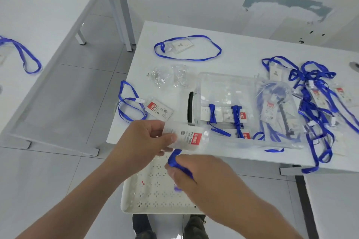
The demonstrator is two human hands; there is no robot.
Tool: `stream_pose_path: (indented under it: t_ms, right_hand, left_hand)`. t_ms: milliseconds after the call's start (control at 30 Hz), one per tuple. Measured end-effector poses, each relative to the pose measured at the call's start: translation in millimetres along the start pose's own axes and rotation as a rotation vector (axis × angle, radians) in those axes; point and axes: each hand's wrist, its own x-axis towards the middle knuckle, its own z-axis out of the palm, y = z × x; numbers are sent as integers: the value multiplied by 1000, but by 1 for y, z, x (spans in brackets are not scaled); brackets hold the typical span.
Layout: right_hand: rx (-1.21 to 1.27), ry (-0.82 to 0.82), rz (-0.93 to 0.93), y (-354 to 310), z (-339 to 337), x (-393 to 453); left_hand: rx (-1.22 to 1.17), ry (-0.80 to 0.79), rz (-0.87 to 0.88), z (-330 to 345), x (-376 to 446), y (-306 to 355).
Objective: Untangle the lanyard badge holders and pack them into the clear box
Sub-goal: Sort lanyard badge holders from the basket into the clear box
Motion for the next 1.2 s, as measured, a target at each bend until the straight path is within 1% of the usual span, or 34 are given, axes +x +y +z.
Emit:
stream_pose_path:
  t_ms: [33, 100, 167, 200, 333, 400, 433, 500, 567, 633, 667, 700, 767, 833, 900, 933, 1000, 1067, 1100, 1133, 1200]
  right_hand:
    - [-28, -4, -13, -4, -15, -2]
    - [-51, 38, -22, -5, -45, -1]
    - [-9, 95, 10, 3, -68, 4]
    - [36, 121, 23, 8, -75, 7]
    - [339, 131, 56, 30, -83, 18]
    - [553, 113, 118, 35, -74, 21]
    - [650, 84, 171, 41, -65, 21]
    - [764, 36, 241, 46, -45, 20]
    - [770, 43, 254, 48, -22, 15]
    - [811, 60, 266, 42, -4, 5]
    - [769, 54, 247, 38, 1, 0]
    - [649, 36, 214, 32, 5, -6]
    - [288, -26, 136, 22, 4, -18]
    - [-3, -57, 55, 13, -11, -22]
    - [-152, -25, 9, 10, -33, -23]
    - [-165, 21, -5, 11, -46, -22]
    - [-55, 122, 1, 19, -72, -18]
    - [209, 192, 56, 31, -96, -11]
    - [334, 213, 71, 39, -103, -6]
    - [423, 232, 77, 47, -107, -1]
    - [548, 259, 97, 58, -104, 6]
  left_hand:
    - [42, -16, 5, -1, -1, 0]
    - [112, -79, -5, -5, -4, 0]
    - [138, -192, -38, -9, -6, 3]
    - [115, -254, -53, -12, -7, 5]
    - [-68, -450, -82, -19, -10, 12]
    - [-173, -499, -57, -22, -10, 13]
    - [-238, -499, -48, -22, -10, 13]
    - [-379, -439, -57, -18, -7, 14]
    - [-512, -318, -91, -12, -2, 17]
    - [-538, -200, -123, -4, 1, 20]
    - [-498, -149, -129, -1, 3, 21]
    - [-433, -98, -137, 3, 4, 21]
    - [-233, 13, -121, 9, 5, 21]
    - [-36, 53, -66, 11, 5, 19]
    - [104, 0, -33, 11, 5, 18]
    - [178, -47, -29, 11, 5, 17]
    - [277, -184, -40, 10, 3, 19]
    - [241, -343, -73, 10, -1, 23]
    - [182, -412, -87, 10, -3, 26]
    - [99, -463, -90, 10, -4, 26]
    - [-95, -506, -70, 11, -5, 28]
